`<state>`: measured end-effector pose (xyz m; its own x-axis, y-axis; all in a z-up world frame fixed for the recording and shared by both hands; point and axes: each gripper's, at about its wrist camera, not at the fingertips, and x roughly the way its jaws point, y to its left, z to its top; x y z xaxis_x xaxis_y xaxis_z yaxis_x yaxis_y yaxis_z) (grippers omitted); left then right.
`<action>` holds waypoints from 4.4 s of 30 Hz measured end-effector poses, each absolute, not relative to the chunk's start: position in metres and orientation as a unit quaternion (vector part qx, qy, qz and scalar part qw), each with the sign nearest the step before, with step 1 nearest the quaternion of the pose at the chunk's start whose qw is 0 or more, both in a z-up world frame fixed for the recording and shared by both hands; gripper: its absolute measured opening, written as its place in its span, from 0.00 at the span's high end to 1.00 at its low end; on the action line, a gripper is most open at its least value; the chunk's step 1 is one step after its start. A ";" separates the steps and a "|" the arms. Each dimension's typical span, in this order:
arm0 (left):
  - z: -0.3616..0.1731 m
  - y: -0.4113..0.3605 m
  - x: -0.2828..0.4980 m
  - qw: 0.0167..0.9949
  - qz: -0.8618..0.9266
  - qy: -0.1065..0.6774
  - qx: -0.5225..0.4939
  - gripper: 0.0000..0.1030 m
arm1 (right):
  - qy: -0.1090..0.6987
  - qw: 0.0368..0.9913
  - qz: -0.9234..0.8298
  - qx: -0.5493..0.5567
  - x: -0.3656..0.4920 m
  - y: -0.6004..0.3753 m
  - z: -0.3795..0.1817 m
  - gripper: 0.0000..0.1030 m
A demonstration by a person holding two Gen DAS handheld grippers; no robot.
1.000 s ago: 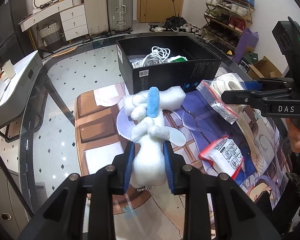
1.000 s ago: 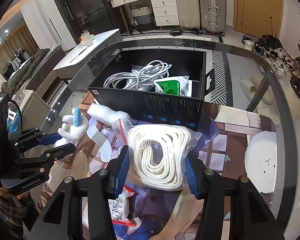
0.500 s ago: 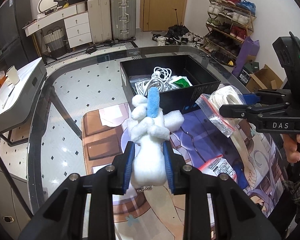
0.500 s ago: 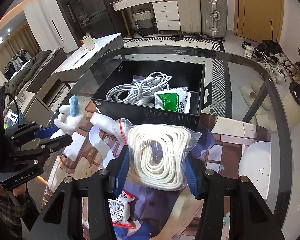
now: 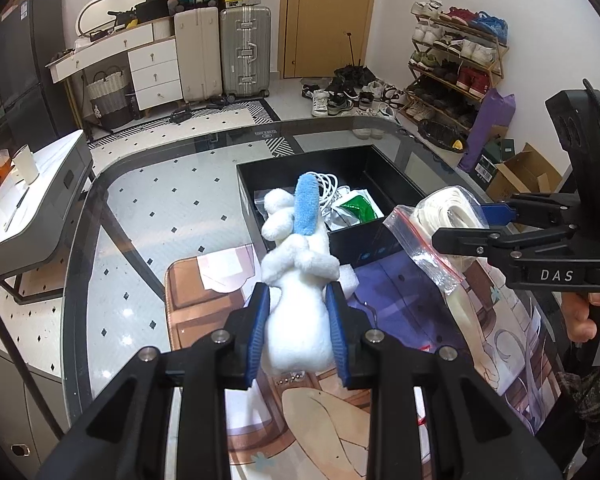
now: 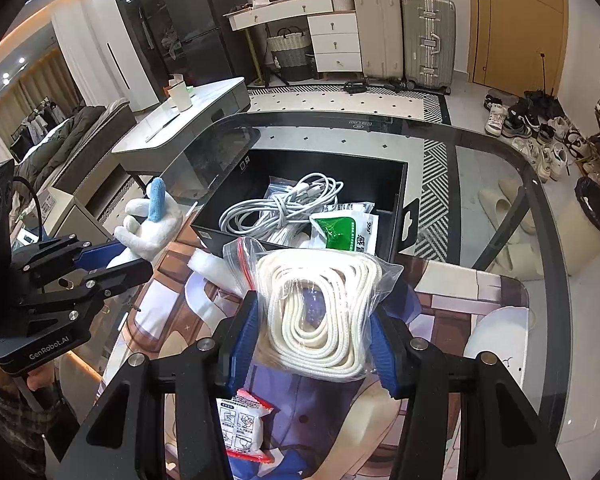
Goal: Organize soft objects
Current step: 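Lift the plush toy with the left gripper while the right lifts the rope bag toward the box, then carry the plush toy and rope bag over the black box with both grippers, then open both grippers to drop the plush toy and rope bag into the box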
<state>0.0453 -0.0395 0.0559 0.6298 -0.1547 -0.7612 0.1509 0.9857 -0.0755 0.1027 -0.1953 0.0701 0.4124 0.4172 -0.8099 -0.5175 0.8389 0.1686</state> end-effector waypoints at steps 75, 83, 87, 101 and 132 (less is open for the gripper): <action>0.053 -0.051 0.155 0.900 -0.098 0.424 -0.021 0.74 | 0.464 0.839 0.281 -0.045 0.206 -0.166 0.063 0.51; 0.038 -0.051 0.163 0.893 -0.097 0.439 -0.018 0.74 | 0.473 0.831 0.286 -0.052 0.214 -0.156 0.050 0.51; 0.031 -0.052 0.165 0.890 -0.096 0.445 -0.017 0.74 | 0.479 0.827 0.287 -0.058 0.218 -0.151 0.042 0.51; 0.025 -0.049 0.165 0.885 -0.082 0.458 -0.009 0.71 | 0.491 0.819 0.292 -0.060 0.223 -0.142 0.024 0.46; 0.044 -0.039 0.114 0.891 -0.066 0.449 -0.011 0.06 | 0.456 0.847 0.271 -0.041 0.186 -0.189 0.069 0.01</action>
